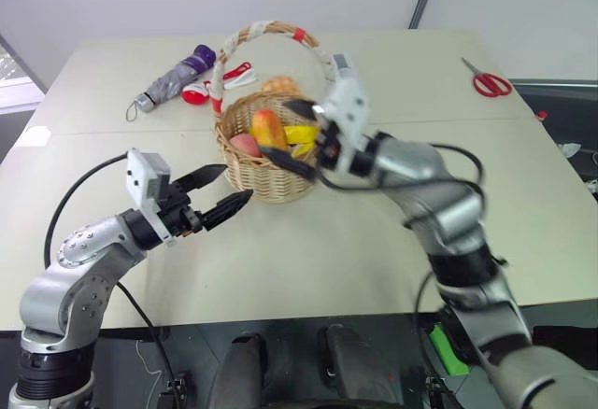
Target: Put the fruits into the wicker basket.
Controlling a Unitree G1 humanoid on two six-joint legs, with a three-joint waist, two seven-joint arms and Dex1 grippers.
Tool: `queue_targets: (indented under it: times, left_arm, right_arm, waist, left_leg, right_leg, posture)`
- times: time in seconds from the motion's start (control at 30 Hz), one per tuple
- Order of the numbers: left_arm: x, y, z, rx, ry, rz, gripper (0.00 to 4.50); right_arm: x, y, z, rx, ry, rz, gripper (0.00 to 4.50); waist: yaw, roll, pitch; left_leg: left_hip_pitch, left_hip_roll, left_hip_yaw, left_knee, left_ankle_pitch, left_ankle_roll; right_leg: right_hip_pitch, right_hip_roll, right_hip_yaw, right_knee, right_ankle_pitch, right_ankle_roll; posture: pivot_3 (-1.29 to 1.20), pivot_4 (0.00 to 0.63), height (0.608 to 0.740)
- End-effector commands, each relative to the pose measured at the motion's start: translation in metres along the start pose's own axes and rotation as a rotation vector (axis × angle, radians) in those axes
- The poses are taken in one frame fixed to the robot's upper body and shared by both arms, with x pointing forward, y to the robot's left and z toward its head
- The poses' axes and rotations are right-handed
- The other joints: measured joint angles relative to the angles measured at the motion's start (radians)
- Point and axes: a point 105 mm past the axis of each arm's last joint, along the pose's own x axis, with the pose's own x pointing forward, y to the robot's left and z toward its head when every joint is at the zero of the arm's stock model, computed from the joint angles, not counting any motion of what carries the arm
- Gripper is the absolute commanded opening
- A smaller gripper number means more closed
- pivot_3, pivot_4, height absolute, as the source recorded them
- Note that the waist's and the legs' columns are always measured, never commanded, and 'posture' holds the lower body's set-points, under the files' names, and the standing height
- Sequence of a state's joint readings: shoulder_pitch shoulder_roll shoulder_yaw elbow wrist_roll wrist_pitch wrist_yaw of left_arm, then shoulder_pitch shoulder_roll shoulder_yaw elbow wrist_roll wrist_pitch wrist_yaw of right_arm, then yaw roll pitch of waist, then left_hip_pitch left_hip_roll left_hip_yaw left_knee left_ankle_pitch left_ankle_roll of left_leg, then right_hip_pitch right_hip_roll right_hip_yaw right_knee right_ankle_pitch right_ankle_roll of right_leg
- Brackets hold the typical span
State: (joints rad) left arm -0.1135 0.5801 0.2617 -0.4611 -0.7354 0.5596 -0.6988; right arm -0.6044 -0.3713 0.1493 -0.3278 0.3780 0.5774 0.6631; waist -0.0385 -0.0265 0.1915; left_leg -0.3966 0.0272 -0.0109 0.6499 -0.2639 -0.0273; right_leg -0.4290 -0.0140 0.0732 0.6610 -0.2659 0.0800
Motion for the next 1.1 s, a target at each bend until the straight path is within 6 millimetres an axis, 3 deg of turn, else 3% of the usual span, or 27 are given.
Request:
queue_targets:
  times: [0.03,0.13,0.27,0.43,0.5,0.57,0.67,0.77,0.83,0.93,1.1]
  left_arm:
    - [0.002,0.006,0.021,0.065,-0.103,0.029,3.96]
    - [0.008,0.009,0.025,0.068,-0.132,0.024,3.96]
    - [0.016,0.009,0.025,0.070,-0.139,0.007,3.96]
    - [0.019,0.009,0.023,0.072,-0.137,0.002,3.96]
    - [0.019,0.007,0.019,0.082,-0.120,0.000,3.96]
    - [0.018,0.005,0.017,0.087,-0.112,0.000,3.96]
    - [0.016,0.003,0.017,0.085,-0.114,0.003,3.96]
    - [0.015,0.003,0.016,0.085,-0.114,0.004,3.96]
    - [0.017,0.002,0.015,0.081,-0.115,-0.001,3.96]
    - [0.021,0.000,0.015,0.074,-0.122,-0.016,3.96]
    - [0.030,-0.004,0.012,0.055,-0.124,-0.057,3.96]
  right_arm:
    - [-0.020,-0.018,0.003,0.028,-0.012,-0.136,4.41]
    - [-0.021,-0.038,-0.007,0.071,-0.004,-0.273,4.41]
    - [-0.003,-0.065,-0.019,0.101,0.008,-0.423,4.41]
    - [0.023,-0.075,-0.024,0.135,-0.013,-0.429,4.41]
    - [0.028,-0.080,-0.027,0.158,-0.023,-0.443,3.88]
    - [0.029,-0.083,-0.029,0.163,-0.030,-0.454,3.07]
    - [0.026,-0.085,-0.028,0.151,-0.044,-0.464,1.47]
    - [0.021,-0.085,-0.024,0.142,-0.069,-0.473,0.15]
    - [0.014,-0.086,-0.021,0.127,-0.083,-0.491,0.14]
    - [-0.015,-0.098,-0.016,0.080,-0.103,-0.591,0.14]
    - [-0.101,-0.136,-0.016,0.016,-0.105,-0.931,0.14]
  waist:
    - [-0.006,0.000,0.000]
    - [-0.010,0.000,0.000]
    - [-0.016,0.000,0.000]
    - [-0.019,0.000,0.000]
    - [-0.020,0.000,0.000]
    - [-0.020,0.000,0.000]
    - [-0.018,0.000,0.000]
    - [-0.019,0.000,0.000]
    - [-0.020,0.000,0.000]
    - [-0.016,0.000,0.000]
    - [0.002,0.000,0.000]
  left_leg:
    - [0.001,0.000,0.001,0.000,0.000,0.000]
    - [0.004,0.000,0.004,0.000,0.000,0.000]
    - [0.006,0.001,0.004,-0.001,0.000,0.000]
    - [0.004,0.001,0.004,-0.002,0.000,0.000]
    - [0.004,0.001,0.004,-0.002,0.000,0.000]
    - [0.004,0.001,0.004,-0.002,0.000,0.000]
    - [0.003,0.001,0.004,-0.002,0.000,0.000]
    - [0.003,0.001,0.004,-0.002,0.000,0.000]
    - [0.003,0.001,0.004,-0.002,0.000,0.000]
    - [0.003,0.001,0.004,-0.002,0.000,0.000]
    - [0.002,-0.001,0.003,-0.001,0.000,0.000]
  right_leg:
    - [0.000,0.000,0.001,0.000,0.000,0.000]
    - [0.002,0.004,0.002,0.001,0.000,0.000]
    - [0.001,0.007,0.002,0.003,0.000,-0.002]
    - [0.000,0.006,0.002,0.002,0.000,-0.002]
    - [0.000,0.004,0.002,0.002,0.000,-0.002]
    - [0.000,0.003,0.002,0.002,0.000,-0.001]
    - [0.000,0.002,0.002,0.002,0.000,-0.001]
    - [0.000,0.003,0.002,0.002,0.000,-0.001]
    - [0.000,0.003,0.002,0.002,0.000,-0.001]
    - [0.000,0.003,0.002,0.002,0.000,-0.001]
    - [0.000,0.002,0.002,0.001,0.000,-0.001]
  posture:
    - [0.00,0.150,0.740]
    - [0.00,0.150,0.740]
    - [0.00,0.150,0.740]
    - [0.00,0.150,0.740]
    - [0.00,0.150,0.740]
    - [0.00,0.150,0.740]
    - [0.00,0.150,0.740]
    - [0.00,0.150,0.740]
    - [0.00,0.150,0.740]
    - [0.00,0.150,0.740]
    - [0.00,0.150,0.740]
